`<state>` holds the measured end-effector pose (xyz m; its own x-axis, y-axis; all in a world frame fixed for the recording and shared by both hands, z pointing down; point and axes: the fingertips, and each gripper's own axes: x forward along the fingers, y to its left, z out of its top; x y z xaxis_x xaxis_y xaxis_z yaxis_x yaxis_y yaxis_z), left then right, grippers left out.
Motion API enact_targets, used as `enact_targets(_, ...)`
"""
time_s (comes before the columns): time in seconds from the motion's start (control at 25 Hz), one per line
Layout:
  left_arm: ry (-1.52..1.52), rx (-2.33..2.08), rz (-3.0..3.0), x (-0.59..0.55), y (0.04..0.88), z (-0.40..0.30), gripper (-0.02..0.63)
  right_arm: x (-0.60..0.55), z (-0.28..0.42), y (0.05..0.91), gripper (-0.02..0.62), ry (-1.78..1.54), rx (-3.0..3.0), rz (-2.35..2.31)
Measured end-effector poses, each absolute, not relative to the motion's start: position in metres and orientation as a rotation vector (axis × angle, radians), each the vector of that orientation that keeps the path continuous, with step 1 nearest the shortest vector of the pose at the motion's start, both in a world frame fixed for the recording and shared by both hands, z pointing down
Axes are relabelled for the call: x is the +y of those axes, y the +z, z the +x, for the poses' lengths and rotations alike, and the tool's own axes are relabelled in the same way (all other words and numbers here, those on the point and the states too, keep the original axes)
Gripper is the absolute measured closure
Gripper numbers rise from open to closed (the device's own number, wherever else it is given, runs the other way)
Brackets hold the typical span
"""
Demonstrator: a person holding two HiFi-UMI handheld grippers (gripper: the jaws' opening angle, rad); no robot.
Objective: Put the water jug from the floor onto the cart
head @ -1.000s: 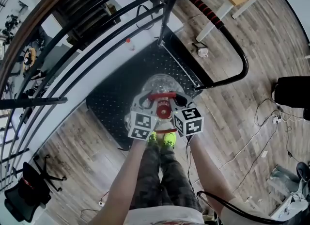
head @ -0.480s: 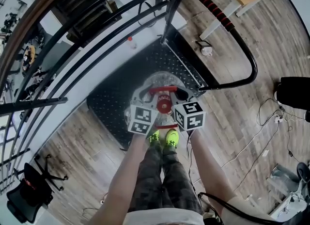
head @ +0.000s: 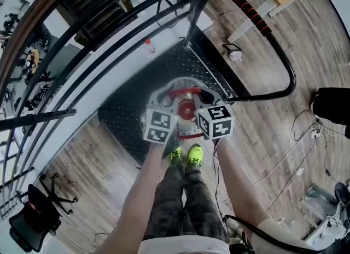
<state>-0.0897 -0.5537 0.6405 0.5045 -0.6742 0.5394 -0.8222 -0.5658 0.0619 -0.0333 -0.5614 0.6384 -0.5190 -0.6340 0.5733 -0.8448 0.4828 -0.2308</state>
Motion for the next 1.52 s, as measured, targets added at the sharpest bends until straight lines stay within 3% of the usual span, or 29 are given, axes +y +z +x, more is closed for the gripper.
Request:
enact_targets(0.88, 0.639, -1.213, 2.453, -0.569, 0.643, -0.089, 0.523, -0.593, -0.04, 0.646, 0.57, 0.623, -2.328, 1.213)
enact_targets(1.0, 0.633, -1.216, 2.445, -0.567, 0.645, -0.091, 0.499, -0.593, -0.039, 0.646, 0.558, 0.63, -2.33, 1.22)
enact_targets(1.16, 0.616, -1.234, 2.428, -0.568, 0.647, -0.095, 0.47, -0.595, -0.04, 0.647, 0.495, 0.648, -2.341, 1.217)
enact_targets(1.52, 0.621, -1.307, 2.382, -0.572, 0.65, -0.113, 0.426, -0.602, -0.044, 0.641, 0.485, 0.601, -2.358, 1.223)
